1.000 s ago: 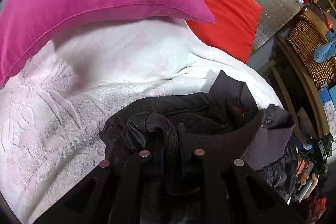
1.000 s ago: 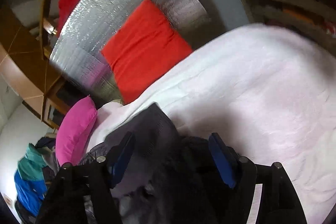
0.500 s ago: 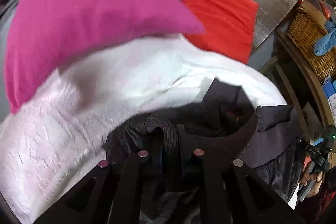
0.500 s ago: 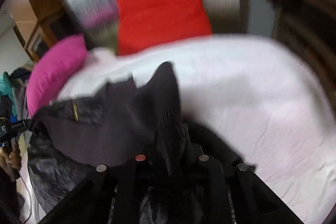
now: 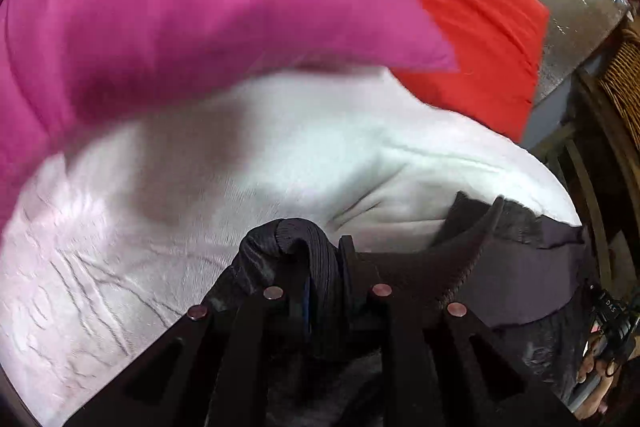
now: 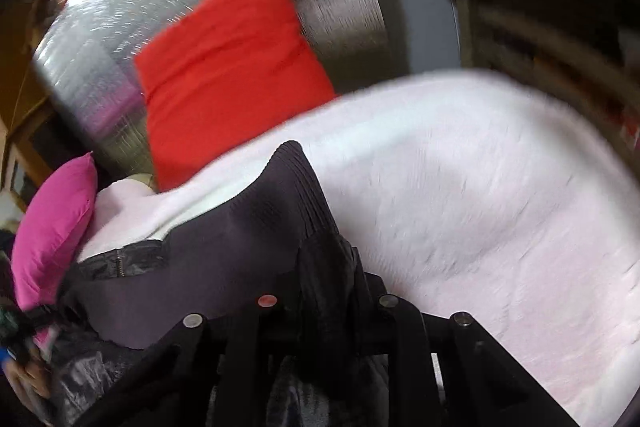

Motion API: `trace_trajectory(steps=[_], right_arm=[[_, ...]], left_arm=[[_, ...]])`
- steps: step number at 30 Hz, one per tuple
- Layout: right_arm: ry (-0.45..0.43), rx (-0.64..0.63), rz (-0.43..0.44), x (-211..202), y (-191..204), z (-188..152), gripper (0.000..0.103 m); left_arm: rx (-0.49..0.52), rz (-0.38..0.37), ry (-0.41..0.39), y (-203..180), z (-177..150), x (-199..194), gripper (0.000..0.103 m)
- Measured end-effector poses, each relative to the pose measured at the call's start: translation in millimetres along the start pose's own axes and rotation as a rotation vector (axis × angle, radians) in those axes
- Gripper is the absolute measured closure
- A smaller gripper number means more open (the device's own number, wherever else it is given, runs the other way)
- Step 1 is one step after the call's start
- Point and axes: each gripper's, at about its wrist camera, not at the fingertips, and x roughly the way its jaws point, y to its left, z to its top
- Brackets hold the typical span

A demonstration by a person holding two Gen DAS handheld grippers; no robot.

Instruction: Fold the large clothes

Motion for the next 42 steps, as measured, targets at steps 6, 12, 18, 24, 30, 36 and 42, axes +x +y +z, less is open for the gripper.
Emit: trace_trajectory(steps=[6, 12, 18, 24, 30, 36, 42], right_arm=[[-0.039, 0.308, 0.221, -42, -58, -13, 0.022], [-0.124, 0.312, 0.333, -147, -78, -60, 0.022], [-0.066, 0.310, 0.426, -221, -65, -150, 0.022], [0.062, 0.418, 0.463, -209, -58, -225, 0.022], [0.120, 0.489, 0.461, -159, -50, -234, 0.022], [0.124, 0.578, 0.428, -120, -60, -233, 0.020], [0.066, 0.620, 0.441, -100, -70, -217, 0.021]], left_arm=[[-0.128, -0.183, -0.007, 32, -3, -41, 0.058], [-0.117, -0.215, -0.212, 40, -43, -154, 0.037], [-0.058, -0.199, -0.245, 28, -162, -212, 0.022], [-0.251, -0.175, -0.153, 63, -244, -177, 0.022], [-0.408, -0.215, -0.151, 92, -241, -144, 0.022], [-0.526, -0.318, -0.131, 103, -225, -104, 0.022], [-0.596, -0.410, -0.102, 109, -218, -77, 0.022]])
